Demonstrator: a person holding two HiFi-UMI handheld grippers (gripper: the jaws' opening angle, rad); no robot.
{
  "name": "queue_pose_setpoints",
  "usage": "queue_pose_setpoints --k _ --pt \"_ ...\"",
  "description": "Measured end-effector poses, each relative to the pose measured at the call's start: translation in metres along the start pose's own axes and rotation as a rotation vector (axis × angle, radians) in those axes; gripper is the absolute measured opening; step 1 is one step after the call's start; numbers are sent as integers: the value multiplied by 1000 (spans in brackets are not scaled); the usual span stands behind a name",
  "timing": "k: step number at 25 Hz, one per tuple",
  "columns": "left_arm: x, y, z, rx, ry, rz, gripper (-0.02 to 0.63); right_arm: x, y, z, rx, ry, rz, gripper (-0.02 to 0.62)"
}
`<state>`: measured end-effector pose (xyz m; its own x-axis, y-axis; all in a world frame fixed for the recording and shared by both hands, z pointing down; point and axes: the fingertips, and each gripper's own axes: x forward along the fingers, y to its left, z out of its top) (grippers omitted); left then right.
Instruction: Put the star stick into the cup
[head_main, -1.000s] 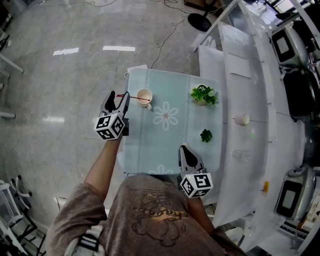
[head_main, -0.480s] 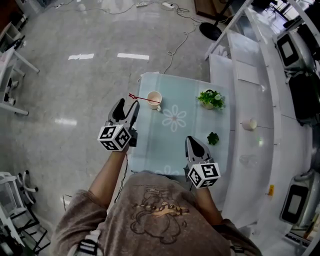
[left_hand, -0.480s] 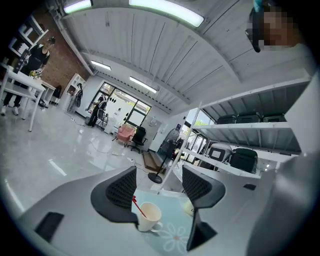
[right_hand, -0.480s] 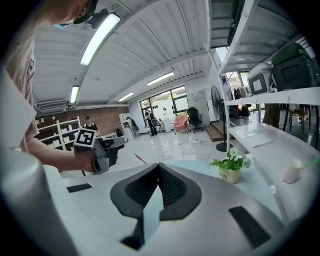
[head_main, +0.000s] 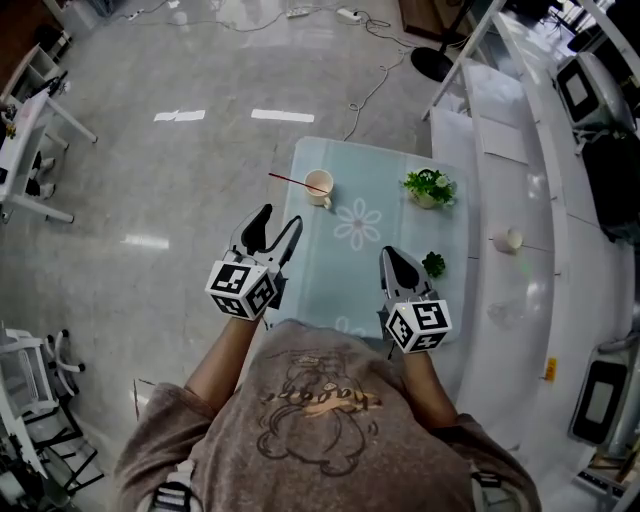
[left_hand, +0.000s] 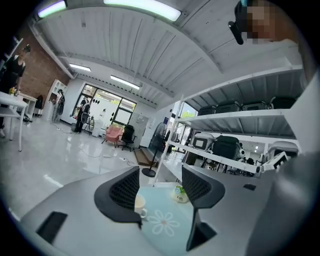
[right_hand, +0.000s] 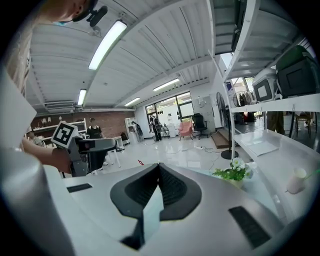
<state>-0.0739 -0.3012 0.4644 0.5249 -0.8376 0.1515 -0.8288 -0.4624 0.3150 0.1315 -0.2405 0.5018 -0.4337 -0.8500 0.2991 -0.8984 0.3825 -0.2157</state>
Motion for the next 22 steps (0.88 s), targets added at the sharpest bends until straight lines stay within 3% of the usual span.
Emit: queue_pose_setpoints --k 3,14,22 --pt "-9 -21 -1 39 5 -31 265 -5 -1 3 -15 -17 -10 2" --pt "-27 -38 -29 135 16 -2 38 -21 -8 -1 -37 -49 -18 2" --pt "-32 -48 -45 146 22 -15 21 -30 -9 -13 -27 -51 -23 2"
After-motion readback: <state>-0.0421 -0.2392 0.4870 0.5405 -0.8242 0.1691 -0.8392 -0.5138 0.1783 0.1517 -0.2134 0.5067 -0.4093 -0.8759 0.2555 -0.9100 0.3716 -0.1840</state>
